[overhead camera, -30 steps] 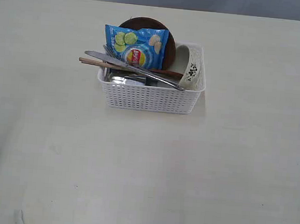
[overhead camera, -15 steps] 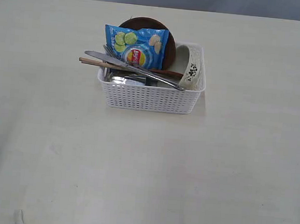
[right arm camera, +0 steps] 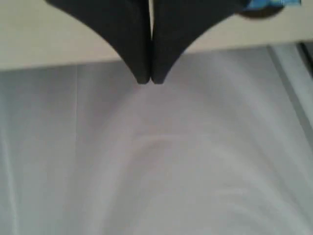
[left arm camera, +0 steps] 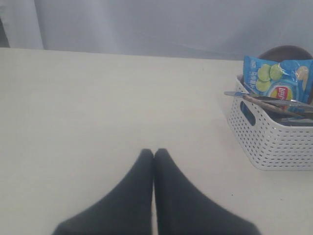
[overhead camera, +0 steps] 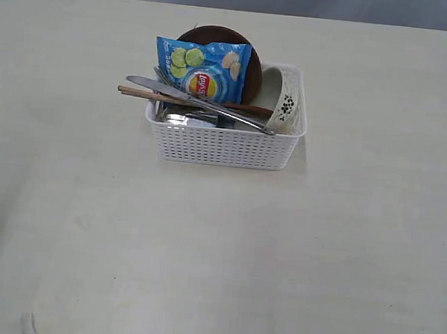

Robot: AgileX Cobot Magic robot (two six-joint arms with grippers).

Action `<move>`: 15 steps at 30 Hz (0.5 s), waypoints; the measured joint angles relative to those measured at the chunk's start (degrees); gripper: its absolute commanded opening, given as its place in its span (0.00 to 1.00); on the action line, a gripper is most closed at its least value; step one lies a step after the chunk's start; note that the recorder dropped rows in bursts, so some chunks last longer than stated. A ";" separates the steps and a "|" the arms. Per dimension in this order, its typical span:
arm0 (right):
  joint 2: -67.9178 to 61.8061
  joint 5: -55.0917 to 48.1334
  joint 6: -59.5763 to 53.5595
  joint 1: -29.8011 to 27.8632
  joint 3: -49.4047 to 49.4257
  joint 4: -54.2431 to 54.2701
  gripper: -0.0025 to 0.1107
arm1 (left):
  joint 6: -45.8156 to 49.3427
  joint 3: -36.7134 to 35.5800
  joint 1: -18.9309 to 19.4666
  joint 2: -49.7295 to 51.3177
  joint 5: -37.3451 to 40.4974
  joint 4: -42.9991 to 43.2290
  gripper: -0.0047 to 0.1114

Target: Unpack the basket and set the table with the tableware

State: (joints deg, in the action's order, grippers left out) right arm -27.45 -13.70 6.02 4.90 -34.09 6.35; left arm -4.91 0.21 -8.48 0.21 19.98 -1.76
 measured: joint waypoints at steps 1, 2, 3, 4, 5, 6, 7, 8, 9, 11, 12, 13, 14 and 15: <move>-7.57 -7.45 -1.21 1.85 -4.21 0.00 0.02 | 0.00 0.00 0.00 0.00 0.00 0.00 0.04; -12.78 -14.82 -2.49 3.75 -7.07 0.00 0.02 | 0.00 0.00 0.00 0.00 0.00 0.00 0.04; -17.84 -21.28 -3.26 5.95 -9.44 0.11 0.02 | 0.00 0.00 0.00 0.00 0.00 0.00 0.04; -22.59 -27.09 -3.68 8.24 -11.27 0.20 0.02 | 0.00 0.00 0.00 0.00 0.00 0.00 0.04; -25.77 -30.61 -3.80 9.85 -12.28 0.20 0.02 | 0.00 0.00 0.00 0.00 0.00 0.00 0.04; -28.07 -33.00 -4.10 11.09 -13.10 0.20 0.02 | 0.00 0.00 0.00 0.00 0.00 0.00 0.04; -30.57 -35.29 -4.25 12.51 -13.72 0.20 0.02 | 0.00 0.00 0.00 0.00 0.00 0.00 0.04; -32.70 -36.78 -4.24 13.80 -14.19 0.20 0.02 | 0.00 0.00 0.00 0.00 0.00 0.00 0.04; -34.55 -37.30 -4.24 14.93 -14.44 0.20 0.02 | 0.00 0.00 0.00 0.00 0.00 0.00 0.04; -37.82 -37.56 -4.24 16.89 -14.68 0.93 0.02 | 0.00 0.00 0.00 0.00 0.00 0.00 0.04; -39.08 -37.29 -4.24 17.56 -14.68 2.09 0.02 | 0.00 0.00 0.00 0.00 0.00 0.00 0.04; -39.70 -37.07 -4.55 18.02 -14.68 2.91 0.02 | 0.00 0.00 0.00 0.00 0.00 0.00 0.04; -40.09 -36.89 -5.22 18.32 -14.68 3.45 0.02 | 0.00 0.00 0.00 0.00 0.00 0.00 0.04; -40.33 -36.83 -6.62 18.62 -14.68 3.76 0.02 | 0.00 0.00 0.00 0.00 0.00 0.00 0.04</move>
State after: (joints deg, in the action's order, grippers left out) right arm -67.78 -50.53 -0.60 23.52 -48.77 10.11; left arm -4.91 0.21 -8.48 0.21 19.98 -1.76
